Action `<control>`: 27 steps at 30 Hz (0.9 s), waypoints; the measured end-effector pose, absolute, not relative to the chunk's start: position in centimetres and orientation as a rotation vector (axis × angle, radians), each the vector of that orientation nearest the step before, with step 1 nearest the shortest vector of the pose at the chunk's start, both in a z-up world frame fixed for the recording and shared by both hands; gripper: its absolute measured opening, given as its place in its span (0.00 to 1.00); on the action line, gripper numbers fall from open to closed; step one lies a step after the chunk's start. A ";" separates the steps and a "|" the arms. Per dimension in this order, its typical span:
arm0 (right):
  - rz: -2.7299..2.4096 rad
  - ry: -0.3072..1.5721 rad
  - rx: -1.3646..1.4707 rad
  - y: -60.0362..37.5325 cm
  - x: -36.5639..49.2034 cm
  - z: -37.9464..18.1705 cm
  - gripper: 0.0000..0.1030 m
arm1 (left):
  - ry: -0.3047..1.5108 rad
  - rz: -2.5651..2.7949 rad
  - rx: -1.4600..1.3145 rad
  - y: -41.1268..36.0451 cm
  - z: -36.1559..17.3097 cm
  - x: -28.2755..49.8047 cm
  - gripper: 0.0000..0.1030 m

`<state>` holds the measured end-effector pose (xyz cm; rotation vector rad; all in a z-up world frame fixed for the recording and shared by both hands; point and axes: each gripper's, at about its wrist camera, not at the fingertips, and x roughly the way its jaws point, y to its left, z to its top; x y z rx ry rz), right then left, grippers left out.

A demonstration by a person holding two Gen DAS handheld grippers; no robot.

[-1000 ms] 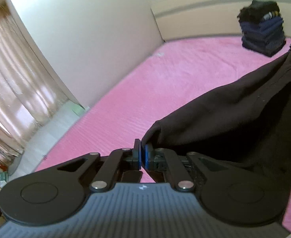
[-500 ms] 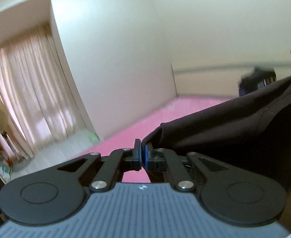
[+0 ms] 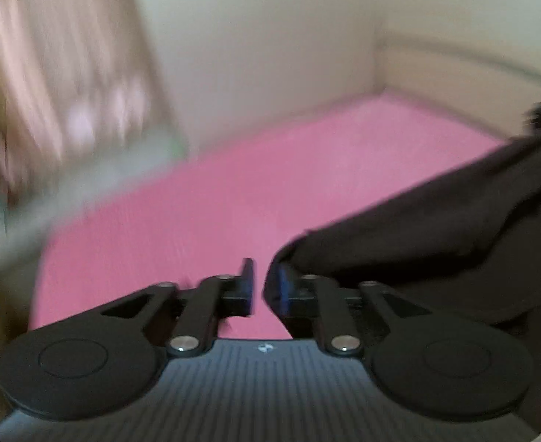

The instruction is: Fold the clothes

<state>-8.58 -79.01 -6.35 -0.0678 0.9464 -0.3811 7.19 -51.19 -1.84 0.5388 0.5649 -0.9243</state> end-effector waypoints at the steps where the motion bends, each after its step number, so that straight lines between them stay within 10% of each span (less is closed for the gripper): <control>1: -0.368 0.958 -0.037 -80.4 -8.0 -8.9 0.79 | 0.642 -0.877 0.539 -53.9 -5.3 8.7 0.18; 14: -0.377 1.071 0.570 -79.4 -19.9 -22.9 0.79 | 0.842 -0.997 0.794 -55.4 -22.2 -8.1 0.36; 27: -0.610 1.140 0.733 -77.5 -33.8 -22.8 0.79 | 0.287 -1.587 1.234 -61.8 -29.9 -30.5 0.41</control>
